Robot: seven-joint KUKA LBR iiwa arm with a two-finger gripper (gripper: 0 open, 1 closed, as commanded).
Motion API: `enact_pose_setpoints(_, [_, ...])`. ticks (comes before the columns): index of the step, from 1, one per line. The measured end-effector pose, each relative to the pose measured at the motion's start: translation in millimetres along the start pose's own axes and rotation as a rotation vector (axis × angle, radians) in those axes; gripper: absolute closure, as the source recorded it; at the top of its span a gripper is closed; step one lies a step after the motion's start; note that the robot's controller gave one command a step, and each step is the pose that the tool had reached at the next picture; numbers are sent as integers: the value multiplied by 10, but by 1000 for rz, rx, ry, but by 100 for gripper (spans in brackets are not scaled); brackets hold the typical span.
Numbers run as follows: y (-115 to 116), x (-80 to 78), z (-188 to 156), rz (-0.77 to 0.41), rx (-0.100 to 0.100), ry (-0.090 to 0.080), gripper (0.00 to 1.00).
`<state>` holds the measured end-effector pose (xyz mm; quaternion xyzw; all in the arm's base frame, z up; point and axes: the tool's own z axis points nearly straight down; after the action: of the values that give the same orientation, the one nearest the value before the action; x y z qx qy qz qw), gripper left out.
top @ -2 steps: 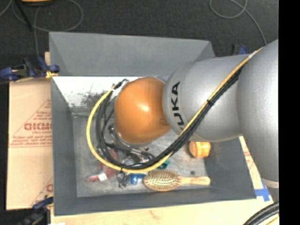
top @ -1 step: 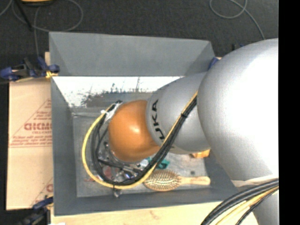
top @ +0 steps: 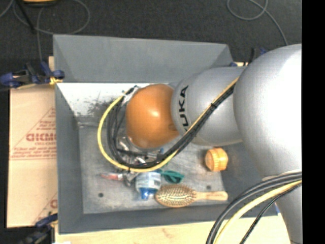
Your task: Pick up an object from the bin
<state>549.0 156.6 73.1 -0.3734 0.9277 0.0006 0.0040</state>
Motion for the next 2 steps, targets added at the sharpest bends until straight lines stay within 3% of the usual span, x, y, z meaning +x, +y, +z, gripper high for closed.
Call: enact_pose_setpoints(2, [6, 11, -29, 1, -2, 3, 100])
